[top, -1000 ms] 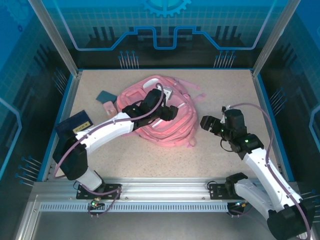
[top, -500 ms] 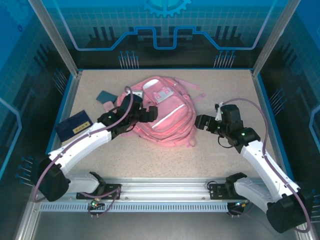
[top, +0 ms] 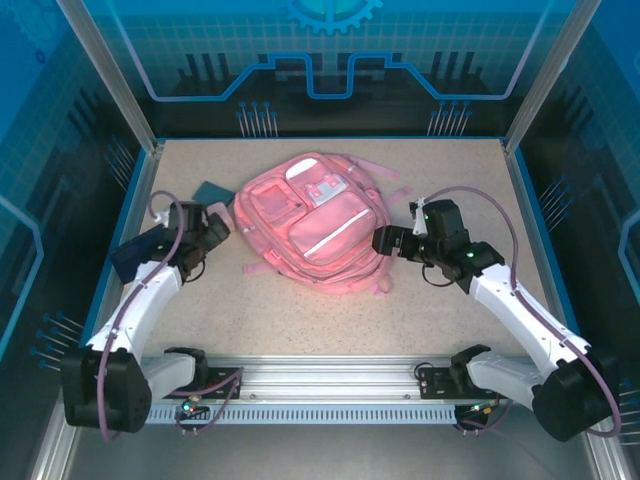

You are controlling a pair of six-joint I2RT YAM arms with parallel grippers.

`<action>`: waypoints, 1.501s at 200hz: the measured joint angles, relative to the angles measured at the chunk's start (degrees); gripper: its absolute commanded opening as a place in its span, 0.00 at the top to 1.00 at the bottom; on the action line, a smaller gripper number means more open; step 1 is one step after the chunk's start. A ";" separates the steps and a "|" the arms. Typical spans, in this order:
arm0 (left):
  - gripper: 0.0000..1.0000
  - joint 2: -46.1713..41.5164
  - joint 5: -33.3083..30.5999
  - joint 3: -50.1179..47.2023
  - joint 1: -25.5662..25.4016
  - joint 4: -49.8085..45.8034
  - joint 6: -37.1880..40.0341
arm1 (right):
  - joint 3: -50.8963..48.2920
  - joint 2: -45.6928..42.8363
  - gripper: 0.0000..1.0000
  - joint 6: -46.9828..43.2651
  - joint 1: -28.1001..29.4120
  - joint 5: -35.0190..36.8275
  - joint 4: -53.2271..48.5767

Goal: Pack the student bag

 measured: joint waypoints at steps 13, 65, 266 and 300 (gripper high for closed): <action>0.01 1.03 2.56 -1.09 4.66 1.16 -1.97 | 0.22 0.63 0.01 -0.17 0.07 -0.20 0.22; 0.01 9.97 7.10 -1.07 19.08 5.73 -5.79 | 2.73 2.82 0.01 -0.59 0.07 -1.42 0.85; 0.08 33.62 9.20 11.28 30.25 7.69 -0.83 | 3.50 8.11 0.00 -1.25 0.11 -4.92 3.48; 0.08 33.62 12.39 11.80 30.10 6.84 -1.07 | 3.85 8.15 0.01 -1.22 0.11 -4.96 3.54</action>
